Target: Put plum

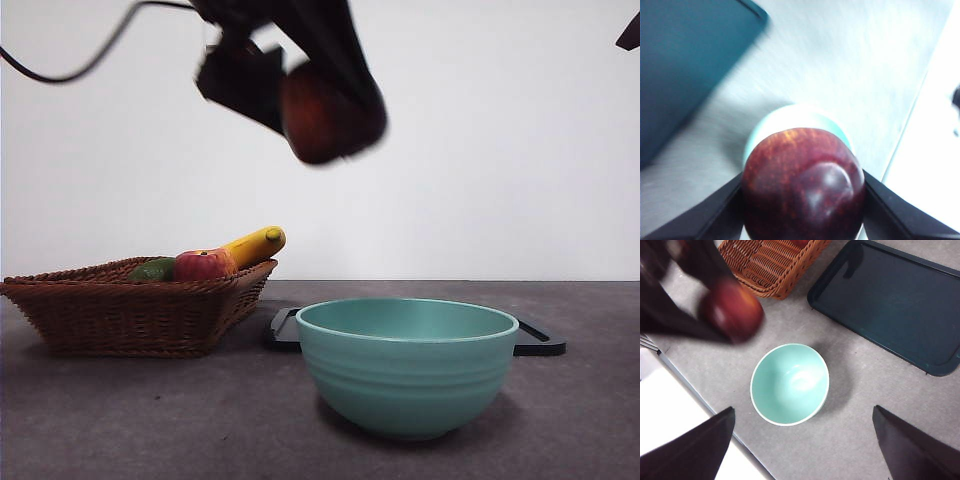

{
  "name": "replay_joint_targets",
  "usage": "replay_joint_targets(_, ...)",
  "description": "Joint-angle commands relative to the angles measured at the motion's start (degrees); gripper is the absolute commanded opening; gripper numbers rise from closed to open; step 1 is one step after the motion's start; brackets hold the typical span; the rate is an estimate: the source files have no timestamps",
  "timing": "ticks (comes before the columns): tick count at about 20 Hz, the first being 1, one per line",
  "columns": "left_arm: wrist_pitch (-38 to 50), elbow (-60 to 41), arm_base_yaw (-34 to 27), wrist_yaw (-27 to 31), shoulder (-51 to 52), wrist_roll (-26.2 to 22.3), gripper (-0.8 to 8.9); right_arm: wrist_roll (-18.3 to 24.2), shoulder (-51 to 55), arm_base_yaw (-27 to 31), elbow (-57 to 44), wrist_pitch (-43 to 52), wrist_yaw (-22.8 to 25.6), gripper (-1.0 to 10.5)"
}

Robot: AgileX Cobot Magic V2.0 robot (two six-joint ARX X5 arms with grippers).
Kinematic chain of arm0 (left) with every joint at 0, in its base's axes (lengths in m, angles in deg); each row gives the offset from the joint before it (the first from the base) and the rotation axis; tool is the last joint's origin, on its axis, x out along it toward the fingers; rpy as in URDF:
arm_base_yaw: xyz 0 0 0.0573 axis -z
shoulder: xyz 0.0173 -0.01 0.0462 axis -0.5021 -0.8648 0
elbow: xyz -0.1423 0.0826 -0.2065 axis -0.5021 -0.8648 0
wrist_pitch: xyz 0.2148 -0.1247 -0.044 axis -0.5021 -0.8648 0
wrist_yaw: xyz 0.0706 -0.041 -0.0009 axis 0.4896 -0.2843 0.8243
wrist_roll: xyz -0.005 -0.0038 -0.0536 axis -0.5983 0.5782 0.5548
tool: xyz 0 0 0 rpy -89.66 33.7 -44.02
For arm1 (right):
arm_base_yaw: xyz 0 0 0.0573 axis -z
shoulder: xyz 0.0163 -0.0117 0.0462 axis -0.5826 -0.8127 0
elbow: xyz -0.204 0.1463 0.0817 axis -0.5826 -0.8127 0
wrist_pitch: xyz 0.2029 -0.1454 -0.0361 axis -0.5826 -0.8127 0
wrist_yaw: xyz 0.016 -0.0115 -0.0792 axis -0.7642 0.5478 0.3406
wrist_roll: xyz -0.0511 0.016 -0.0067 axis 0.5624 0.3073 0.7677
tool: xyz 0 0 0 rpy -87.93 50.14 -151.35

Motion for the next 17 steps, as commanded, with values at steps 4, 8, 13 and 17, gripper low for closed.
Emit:
replay_joint_targets(4,1.4,1.3,5.6,4.1,-8.6,-3.8,2.46,0.0,-0.5,-0.2,1.1,0.6,0.0,4.4)
replay_joint_targets(8,3.2,1.3,8.4,8.9,-13.6,-5.1,2.46,0.0,-0.5,-0.2,1.1,0.6,0.0,4.4)
replay_joint_targets(13,5.5,1.3,10.5,12.7,-17.9,-7.5,2.46,0.0,-0.5,-0.2,1.1,0.6,0.0,4.4)
replay_joint_targets(17,5.7,1.3,11.0,12.7,-19.5,-7.7,2.48,0.0,-0.5,-0.2,1.1,0.6,0.0,4.4)
